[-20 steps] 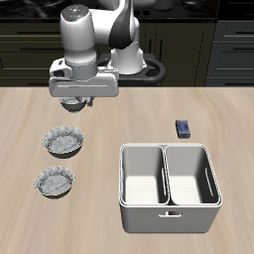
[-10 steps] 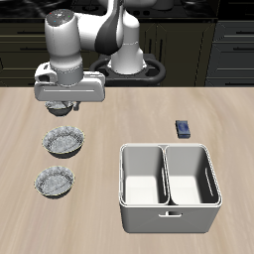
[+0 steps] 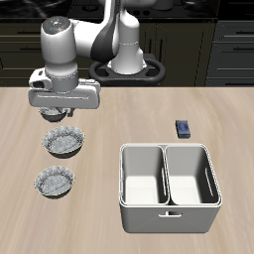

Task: Stack the smallest bowl on the largest bowl

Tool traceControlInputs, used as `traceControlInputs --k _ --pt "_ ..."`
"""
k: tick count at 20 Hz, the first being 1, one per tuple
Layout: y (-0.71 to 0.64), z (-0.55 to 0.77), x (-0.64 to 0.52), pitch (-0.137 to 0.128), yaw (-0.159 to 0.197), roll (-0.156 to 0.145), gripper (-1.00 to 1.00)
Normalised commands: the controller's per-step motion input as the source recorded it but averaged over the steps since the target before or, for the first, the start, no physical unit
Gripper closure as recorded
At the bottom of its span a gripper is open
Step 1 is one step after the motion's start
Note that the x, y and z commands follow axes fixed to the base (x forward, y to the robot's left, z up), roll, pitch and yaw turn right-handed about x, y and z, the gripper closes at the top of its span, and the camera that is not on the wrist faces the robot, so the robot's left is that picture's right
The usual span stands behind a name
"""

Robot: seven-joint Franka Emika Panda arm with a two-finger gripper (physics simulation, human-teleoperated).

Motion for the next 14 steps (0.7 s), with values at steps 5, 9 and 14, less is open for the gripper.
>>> traceControlInputs --k 5,9,14 --pt "0.12 -0.29 0.05 0.029 -0.007 -0.003 1.0" --pt "0.08 -0.22 0.05 0.023 -0.004 -0.01 1.0" --pt "0.01 -0.26 0.06 0.032 0.001 -0.013 1.0"
